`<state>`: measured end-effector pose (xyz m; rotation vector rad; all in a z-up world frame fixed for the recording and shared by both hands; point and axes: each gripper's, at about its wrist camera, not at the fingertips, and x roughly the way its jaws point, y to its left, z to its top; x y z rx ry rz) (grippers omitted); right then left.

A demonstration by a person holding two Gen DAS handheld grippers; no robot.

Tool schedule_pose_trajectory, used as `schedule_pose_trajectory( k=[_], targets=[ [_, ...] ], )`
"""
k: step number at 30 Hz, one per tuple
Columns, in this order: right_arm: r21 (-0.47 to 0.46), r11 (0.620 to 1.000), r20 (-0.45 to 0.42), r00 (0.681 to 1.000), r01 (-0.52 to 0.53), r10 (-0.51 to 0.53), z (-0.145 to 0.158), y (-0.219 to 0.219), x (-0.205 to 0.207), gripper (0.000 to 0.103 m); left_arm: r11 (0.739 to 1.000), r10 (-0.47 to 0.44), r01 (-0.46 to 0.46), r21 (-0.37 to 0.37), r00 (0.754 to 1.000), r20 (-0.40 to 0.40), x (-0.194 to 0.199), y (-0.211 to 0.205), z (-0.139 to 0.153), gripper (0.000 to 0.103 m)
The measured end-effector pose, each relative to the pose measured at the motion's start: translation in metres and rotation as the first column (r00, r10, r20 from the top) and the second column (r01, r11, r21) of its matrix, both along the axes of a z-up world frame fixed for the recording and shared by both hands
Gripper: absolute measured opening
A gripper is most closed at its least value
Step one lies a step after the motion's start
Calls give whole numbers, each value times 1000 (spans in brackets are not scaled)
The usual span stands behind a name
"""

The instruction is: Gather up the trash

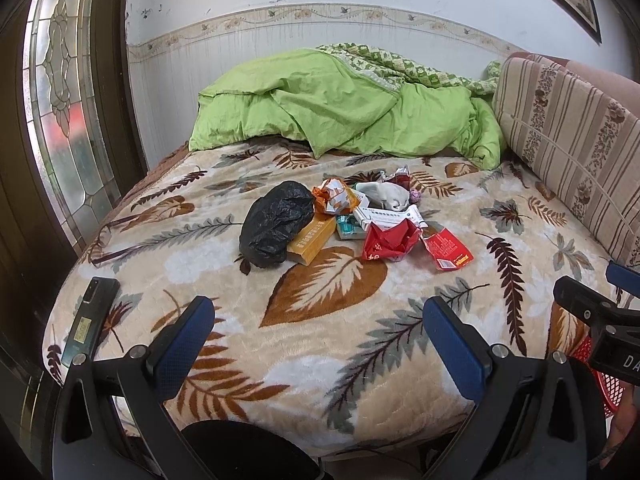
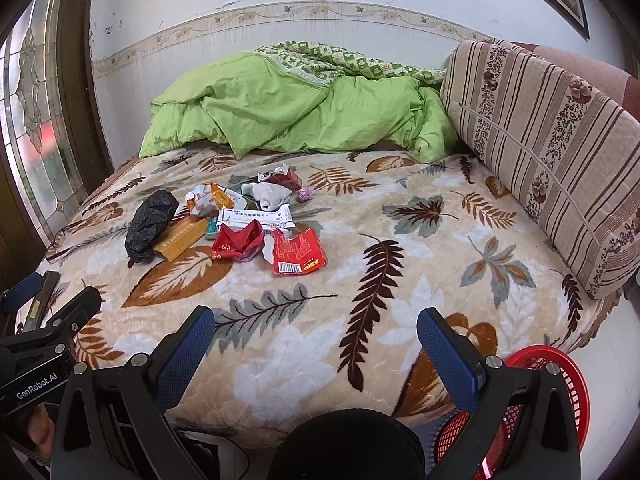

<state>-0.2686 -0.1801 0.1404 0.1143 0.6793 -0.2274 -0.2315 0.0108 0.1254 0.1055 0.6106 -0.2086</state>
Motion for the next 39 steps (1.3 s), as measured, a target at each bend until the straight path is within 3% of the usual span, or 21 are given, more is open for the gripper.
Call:
schedule_pose_trajectory(
  k=[9, 12, 17, 21, 26, 31, 32, 33, 34, 39],
  targets=[
    [99, 994, -18, 999, -44, 46, -9, -10, 10, 97, 999, 41, -41, -13, 998, -49, 43, 26, 1, 103],
    [132, 990, -28, 998, -57, 61, -12, -15, 16, 91, 998, 37, -42, -39, 994, -106, 74, 39, -5, 103],
    [180, 982, -45, 997, -57, 66, -19, -23, 25, 90, 996, 12, -29, -81, 980, -201, 133, 51, -19, 103],
    [182, 982, -60, 997, -40, 52, -23, -29, 29, 90, 994, 11, -37, -106, 973, -229, 178, 56, -27, 103],
    [182, 983, -87, 995, -27, 44, -32, -32, 35, 90, 993, -60, 32, -117, 966, -250, 218, 49, -39, 103],
    [183, 983, -108, 993, -26, 47, -38, -34, 41, 90, 991, -51, 10, -130, 947, -317, 253, 49, -64, 103],
    [182, 983, -112, 993, -27, 48, -39, -33, 42, 90, 990, -51, 4, -143, 945, -323, 257, 50, -68, 101],
    [182, 983, -117, 992, -27, 49, -40, -33, 44, 90, 988, -53, 0, -157, 942, -330, 260, 52, -71, 93],
    [182, 983, -119, 992, -27, 50, -41, -34, 45, 90, 985, -57, -4, -174, 938, -342, 263, 54, -75, 78],
    [197, 980, -132, 990, -28, 55, -45, -34, 54, 90, 970, -69, -24, -242, 927, -369, 269, 61, -82, 51]
  ],
)
